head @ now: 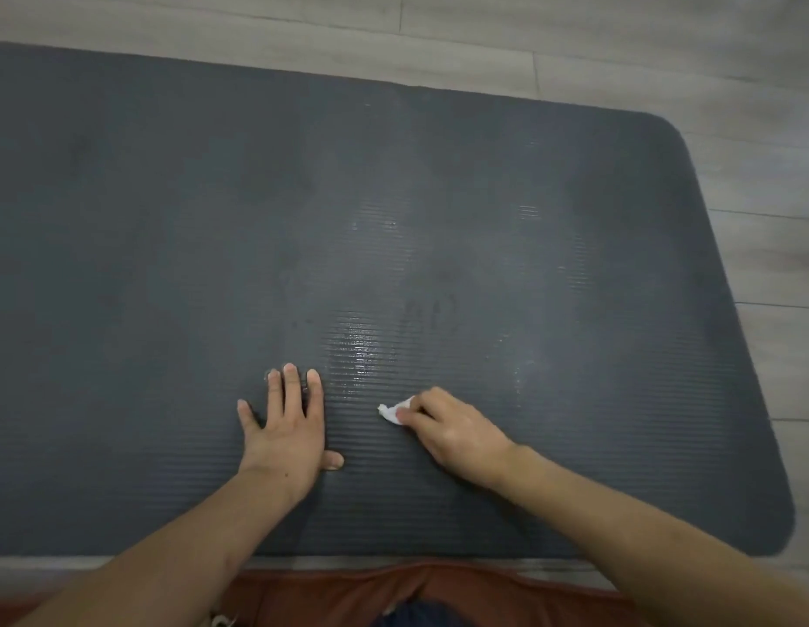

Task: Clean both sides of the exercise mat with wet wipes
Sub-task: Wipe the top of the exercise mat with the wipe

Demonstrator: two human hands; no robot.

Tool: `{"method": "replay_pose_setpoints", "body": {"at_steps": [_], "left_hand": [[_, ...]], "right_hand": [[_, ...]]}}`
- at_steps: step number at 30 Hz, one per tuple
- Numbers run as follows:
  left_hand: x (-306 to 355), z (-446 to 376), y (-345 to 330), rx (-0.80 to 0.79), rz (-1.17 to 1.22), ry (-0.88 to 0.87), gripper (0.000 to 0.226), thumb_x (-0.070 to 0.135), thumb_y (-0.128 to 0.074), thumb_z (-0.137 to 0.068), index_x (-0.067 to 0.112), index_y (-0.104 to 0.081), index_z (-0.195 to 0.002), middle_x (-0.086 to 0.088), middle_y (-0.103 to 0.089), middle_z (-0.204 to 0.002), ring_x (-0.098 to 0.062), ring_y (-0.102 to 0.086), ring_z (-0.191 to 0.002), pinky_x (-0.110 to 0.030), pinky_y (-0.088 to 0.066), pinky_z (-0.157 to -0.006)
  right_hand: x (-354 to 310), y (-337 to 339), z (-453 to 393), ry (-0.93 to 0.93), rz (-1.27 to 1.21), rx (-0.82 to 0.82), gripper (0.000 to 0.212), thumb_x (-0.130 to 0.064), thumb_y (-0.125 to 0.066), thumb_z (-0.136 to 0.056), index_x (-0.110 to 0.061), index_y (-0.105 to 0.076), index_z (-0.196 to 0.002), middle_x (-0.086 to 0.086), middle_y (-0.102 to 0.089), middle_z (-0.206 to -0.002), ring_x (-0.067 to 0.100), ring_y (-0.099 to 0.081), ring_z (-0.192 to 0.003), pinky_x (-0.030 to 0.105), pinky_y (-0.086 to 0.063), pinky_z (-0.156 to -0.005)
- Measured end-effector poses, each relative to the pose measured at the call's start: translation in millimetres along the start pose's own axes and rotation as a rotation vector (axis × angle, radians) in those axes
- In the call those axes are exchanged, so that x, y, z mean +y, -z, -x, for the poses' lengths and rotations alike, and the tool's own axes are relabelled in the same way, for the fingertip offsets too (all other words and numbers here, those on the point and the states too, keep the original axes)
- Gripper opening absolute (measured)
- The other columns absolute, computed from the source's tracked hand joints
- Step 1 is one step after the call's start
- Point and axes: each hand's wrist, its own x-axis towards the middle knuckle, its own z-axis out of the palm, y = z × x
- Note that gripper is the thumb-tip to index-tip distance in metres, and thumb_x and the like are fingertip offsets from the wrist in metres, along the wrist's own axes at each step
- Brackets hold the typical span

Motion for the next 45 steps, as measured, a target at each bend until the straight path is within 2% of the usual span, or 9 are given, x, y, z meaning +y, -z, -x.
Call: {"method": "replay_pose_setpoints", "body": {"at_steps": [2,7,14,20,25,28,34,41,45], "left_hand": [[0,0,0,-0.005,0.010,-0.002,0.120,0.065,-0.058,-0.094,0.009,0.028,-0.157,-0.022,0.034,-0.163,-0.041,0.028,-0.153,-0.073,-0.007,-0.121],[1,-1,0,-0.011,0.009,0.004,0.120,0.064,-0.058,-0.094,0.010,0.030,-0.156,-0.022,0.034,-0.163,-0.040,0.029,-0.153,-0.072,-0.005,-0.121],[1,0,-1,-0.004,0.006,0.014,0.121,0.065,-0.057,-0.094,0.010,0.031,-0.156,-0.022,0.034,-0.163,-0.039,0.030,-0.153,-0.072,-0.004,-0.122],[1,-2,-2,0.011,-0.017,0.023,0.122,0.067,-0.056,-0.094,0.008,0.032,-0.155,-0.023,0.033,-0.163,-0.040,0.028,-0.153,-0.072,-0.004,-0.122],[1,0,-2,0.031,0.018,0.022,0.123,0.066,-0.058,-0.093,0.009,0.031,-0.155,-0.021,0.034,-0.164,-0.038,0.028,-0.154,-0.071,-0.004,-0.122],[-5,2,-6,0.095,0.012,0.002,0.123,0.071,-0.054,-0.092,0.011,0.034,-0.153,-0.018,0.033,-0.165,-0.035,0.027,-0.155,-0.068,-0.004,-0.124],[-20,14,-13,0.228,0.048,-0.042,0.112,0.074,-0.050,-0.092,0.014,0.014,-0.163,-0.012,0.018,-0.171,-0.029,0.018,-0.158,-0.059,0.002,-0.126],[-50,43,-26,0.333,0.110,-0.211,0.072,0.059,-0.051,-0.100,0.026,-0.027,-0.161,0.001,-0.024,-0.165,-0.024,-0.027,-0.148,-0.042,-0.030,-0.117],[-62,45,-30,0.283,0.030,-0.296,0.076,0.055,-0.048,-0.104,0.026,-0.014,-0.165,-0.002,-0.010,-0.170,-0.025,-0.019,-0.151,-0.044,-0.028,-0.118]], "right_hand": [[36,15,-25,0.066,0.164,0.002,0.020,-0.020,-0.049,-0.100,-0.020,-0.065,-0.111,0.006,-0.055,-0.096,0.027,-0.055,-0.089,0.038,-0.051,-0.077],[108,51,-81,-0.595,0.180,0.492,0.021,-0.009,-0.052,-0.092,-0.006,-0.072,-0.099,0.014,-0.058,-0.088,0.037,-0.058,-0.080,0.045,-0.053,-0.071],[12,1,-44,0.096,0.098,0.012,0.025,-0.019,-0.048,-0.098,-0.016,-0.067,-0.115,0.007,-0.058,-0.098,0.026,-0.056,-0.090,0.038,-0.053,-0.078],[105,38,-111,-0.520,0.152,0.449,0.038,-0.029,-0.043,-0.092,-0.007,-0.073,-0.098,0.011,-0.056,-0.084,0.033,-0.056,-0.078,0.044,-0.053,-0.069],[-23,-20,-43,-0.020,-0.062,0.064,0.034,-0.017,-0.047,-0.103,-0.023,-0.061,-0.133,0.002,-0.061,-0.106,0.023,-0.061,-0.097,0.037,-0.054,-0.086],[-4,-2,-49,0.175,0.115,-0.044,0.026,-0.018,-0.046,-0.100,-0.021,-0.063,-0.119,0.002,-0.054,-0.102,0.022,-0.054,-0.091,0.035,-0.053,-0.078],[70,25,-108,-0.426,0.237,0.377,0.017,0.001,-0.057,-0.090,-0.007,-0.070,-0.098,0.014,-0.053,-0.082,0.037,-0.055,-0.073,0.043,-0.052,-0.064],[-70,-19,19,-0.057,0.075,-0.139,0.022,-0.008,-0.053,-0.098,-0.013,-0.066,-0.114,0.005,-0.059,-0.104,0.023,-0.057,-0.093,0.031,-0.051,-0.085],[5,22,-4,-0.292,0.338,0.039,0.017,-0.002,-0.062,-0.090,-0.013,-0.062,-0.104,0.009,-0.055,-0.097,0.030,-0.056,-0.089,0.039,-0.053,-0.075]]}}
